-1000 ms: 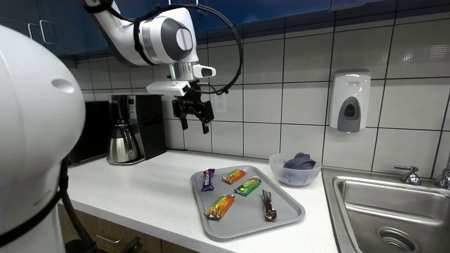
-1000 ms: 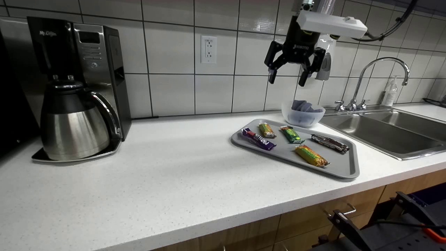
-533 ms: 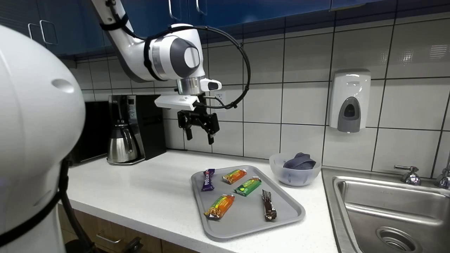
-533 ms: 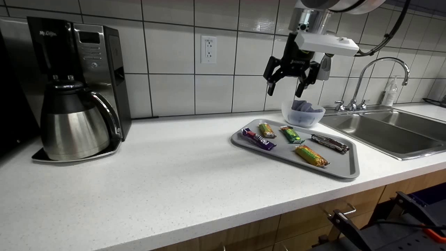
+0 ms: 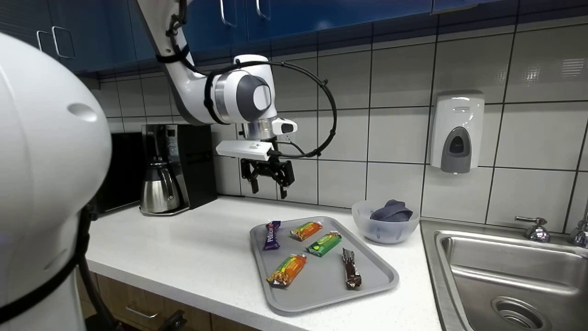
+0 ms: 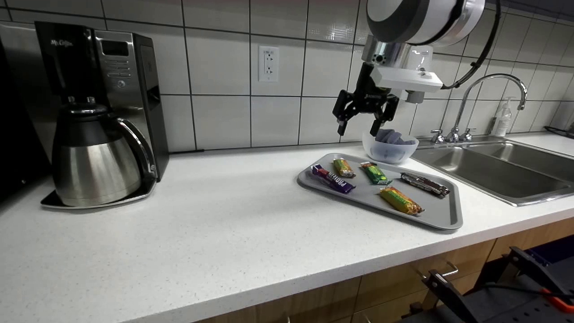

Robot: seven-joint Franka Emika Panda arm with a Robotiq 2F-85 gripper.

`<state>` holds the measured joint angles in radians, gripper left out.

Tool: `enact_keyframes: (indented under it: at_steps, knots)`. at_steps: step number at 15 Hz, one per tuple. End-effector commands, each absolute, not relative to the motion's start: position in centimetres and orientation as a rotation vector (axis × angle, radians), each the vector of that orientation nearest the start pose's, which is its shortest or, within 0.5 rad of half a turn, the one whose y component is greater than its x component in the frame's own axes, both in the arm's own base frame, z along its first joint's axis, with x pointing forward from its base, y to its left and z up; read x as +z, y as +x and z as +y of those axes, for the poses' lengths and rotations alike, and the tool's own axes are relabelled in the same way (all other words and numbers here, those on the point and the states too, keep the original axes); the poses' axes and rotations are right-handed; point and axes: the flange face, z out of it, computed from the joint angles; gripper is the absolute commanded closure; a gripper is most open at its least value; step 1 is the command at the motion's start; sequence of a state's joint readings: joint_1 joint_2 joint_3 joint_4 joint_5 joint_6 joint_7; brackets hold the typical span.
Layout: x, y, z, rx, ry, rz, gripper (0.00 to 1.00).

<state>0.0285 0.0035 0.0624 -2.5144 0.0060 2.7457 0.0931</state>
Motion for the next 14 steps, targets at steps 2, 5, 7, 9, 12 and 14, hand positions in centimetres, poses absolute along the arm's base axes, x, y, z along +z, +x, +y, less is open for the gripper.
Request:
enact_keyframes:
  at_steps: [2, 5, 7, 9, 12, 14]
  knots:
    - [28.7, 50.8, 4.6, -0.364, -3.092, -0.074, 0.0]
    - [27.7, 51.6, 4.8, -0.352, -3.09, -0.116, 0.0]
    - [27.2, 52.1, 5.1, -0.347, -3.087, -0.146, 0.0]
    - [26.7, 52.5, 5.5, -0.342, -3.083, -0.184, 0.0]
    - [26.1, 52.8, 5.9, -0.332, -3.082, -0.232, 0.0]
    - [25.6, 53.0, 6.0, -0.318, -3.084, -0.256, 0.0]
